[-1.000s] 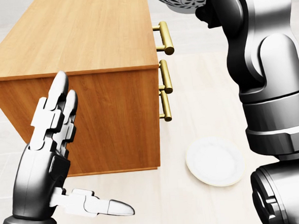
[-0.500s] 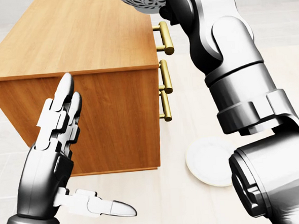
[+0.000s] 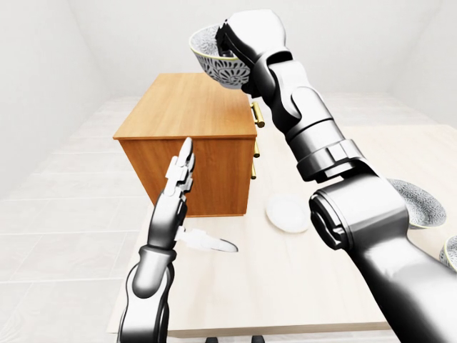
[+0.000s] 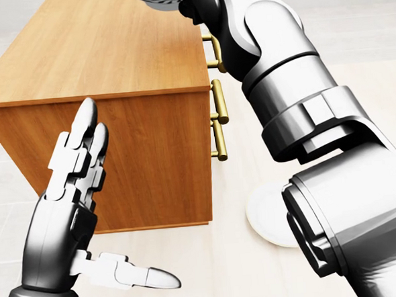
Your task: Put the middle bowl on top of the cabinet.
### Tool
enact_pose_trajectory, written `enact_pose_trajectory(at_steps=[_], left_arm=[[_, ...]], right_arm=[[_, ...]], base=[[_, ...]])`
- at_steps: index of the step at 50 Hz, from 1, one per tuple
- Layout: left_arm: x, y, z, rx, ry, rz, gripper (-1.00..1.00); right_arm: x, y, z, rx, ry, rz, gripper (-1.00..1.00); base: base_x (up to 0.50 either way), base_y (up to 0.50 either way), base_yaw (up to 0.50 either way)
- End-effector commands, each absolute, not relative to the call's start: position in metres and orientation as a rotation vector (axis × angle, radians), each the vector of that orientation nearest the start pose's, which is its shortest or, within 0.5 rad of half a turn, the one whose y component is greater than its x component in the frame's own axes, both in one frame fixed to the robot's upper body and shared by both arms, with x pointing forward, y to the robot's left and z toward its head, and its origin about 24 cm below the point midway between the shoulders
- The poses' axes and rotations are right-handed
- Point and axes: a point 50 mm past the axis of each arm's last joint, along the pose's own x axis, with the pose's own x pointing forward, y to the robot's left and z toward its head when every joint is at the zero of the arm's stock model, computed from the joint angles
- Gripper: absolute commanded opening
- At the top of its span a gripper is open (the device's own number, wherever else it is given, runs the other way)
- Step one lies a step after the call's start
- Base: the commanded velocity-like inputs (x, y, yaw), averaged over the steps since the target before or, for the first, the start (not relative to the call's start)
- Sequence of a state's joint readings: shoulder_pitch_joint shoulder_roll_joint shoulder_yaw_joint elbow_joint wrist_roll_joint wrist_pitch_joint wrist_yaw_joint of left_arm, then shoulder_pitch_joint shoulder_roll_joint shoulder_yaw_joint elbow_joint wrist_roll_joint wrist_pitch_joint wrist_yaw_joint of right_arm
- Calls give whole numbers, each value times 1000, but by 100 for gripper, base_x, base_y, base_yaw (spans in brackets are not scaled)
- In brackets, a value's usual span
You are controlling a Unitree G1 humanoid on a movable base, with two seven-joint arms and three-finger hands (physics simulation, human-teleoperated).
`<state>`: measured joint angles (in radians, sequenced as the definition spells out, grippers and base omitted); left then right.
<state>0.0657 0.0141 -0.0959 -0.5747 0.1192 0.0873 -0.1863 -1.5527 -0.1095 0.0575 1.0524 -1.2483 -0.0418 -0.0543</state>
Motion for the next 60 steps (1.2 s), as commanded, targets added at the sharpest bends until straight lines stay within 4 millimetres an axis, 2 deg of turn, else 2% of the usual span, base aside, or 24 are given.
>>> enact_pose_trajectory(at_steps=[1,13,25,29,43,60], left_arm=[[219,126,147,142,-412,-220,100],[218,125,147,160,-415,-214,100],[218,125,148,156,-418,-217,100],[218,124,146,155,-408,-218,100],[217,125,146,151,-408,-219,100],[218,126,144,148,-399,-217,100]], right_arm=[[402,-27,349,-1433,-707,-93,-100],[402,-17,344,-1409,-724,-77,-100],[401,-4,327,-1375,-738,-36,-100],[396,10,329,-1390,-777,-6,-100],[392,24,320,-1368,-785,31,-100],[395,17,316,-1364,-767,17,-100]], base=[[0,0,0],[0,0,0],[0,0,0],[0,0,0],[0,0,0],[0,0,0]])
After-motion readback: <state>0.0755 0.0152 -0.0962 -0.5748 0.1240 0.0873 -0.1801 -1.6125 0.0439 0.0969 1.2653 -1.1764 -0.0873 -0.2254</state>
